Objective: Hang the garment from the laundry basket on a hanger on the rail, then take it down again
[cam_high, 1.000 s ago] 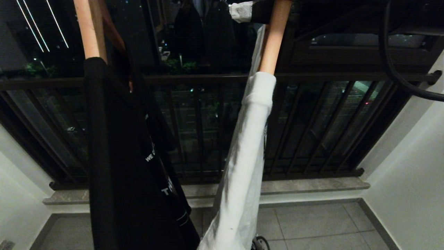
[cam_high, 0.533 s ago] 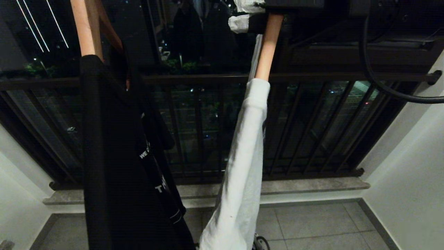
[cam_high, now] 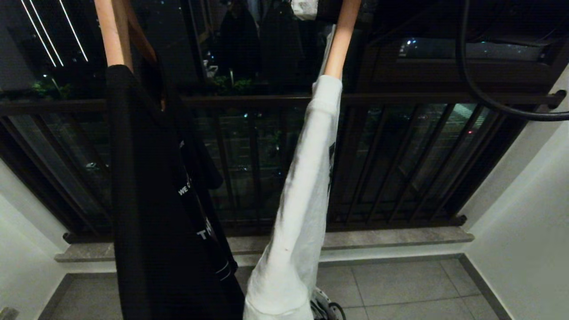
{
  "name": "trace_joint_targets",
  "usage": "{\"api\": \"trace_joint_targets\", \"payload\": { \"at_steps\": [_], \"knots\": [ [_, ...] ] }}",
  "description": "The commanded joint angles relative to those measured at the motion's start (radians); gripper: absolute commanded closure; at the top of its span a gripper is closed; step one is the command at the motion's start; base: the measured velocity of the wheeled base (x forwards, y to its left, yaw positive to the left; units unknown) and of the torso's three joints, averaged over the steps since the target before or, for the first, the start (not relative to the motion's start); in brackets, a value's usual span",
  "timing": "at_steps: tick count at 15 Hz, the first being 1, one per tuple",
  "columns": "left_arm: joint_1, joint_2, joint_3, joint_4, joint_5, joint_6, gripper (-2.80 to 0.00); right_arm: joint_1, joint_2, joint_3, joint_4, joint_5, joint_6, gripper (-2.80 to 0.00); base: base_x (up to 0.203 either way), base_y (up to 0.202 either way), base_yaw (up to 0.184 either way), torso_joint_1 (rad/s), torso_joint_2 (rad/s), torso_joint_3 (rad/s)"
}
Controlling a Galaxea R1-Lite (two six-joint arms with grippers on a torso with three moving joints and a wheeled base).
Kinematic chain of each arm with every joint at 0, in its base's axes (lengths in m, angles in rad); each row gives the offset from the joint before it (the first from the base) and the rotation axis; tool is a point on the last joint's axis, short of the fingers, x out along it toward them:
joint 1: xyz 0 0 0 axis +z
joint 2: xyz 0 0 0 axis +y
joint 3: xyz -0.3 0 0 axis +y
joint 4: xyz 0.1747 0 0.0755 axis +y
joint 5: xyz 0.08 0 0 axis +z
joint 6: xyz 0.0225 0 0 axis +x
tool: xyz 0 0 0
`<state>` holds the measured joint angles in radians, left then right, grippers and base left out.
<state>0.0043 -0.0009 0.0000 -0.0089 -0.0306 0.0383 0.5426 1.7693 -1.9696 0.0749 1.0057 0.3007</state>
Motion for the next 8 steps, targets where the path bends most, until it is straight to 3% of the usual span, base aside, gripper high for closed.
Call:
{"api": "trace_joint_targets", "payload": {
  "at_steps": [1, 8],
  "knots": [
    [0.0, -0.001, 0.003, 0.0, 0.0, 0.0, 0.0, 0.0, 0.005, 0.0, 0.0, 0.005, 0.002, 0.0, 0.0, 0.0, 0.0, 0.0, 0.0, 0.0],
    [0.0, -0.001, 0.003, 0.0, 0.0, 0.0, 0.0, 0.002, 0.016, -0.005, -0.027, 0.018, 0.002, 0.0, 0.0, 0.0, 0.0, 0.0, 0.0, 0.0]
  ]
}}
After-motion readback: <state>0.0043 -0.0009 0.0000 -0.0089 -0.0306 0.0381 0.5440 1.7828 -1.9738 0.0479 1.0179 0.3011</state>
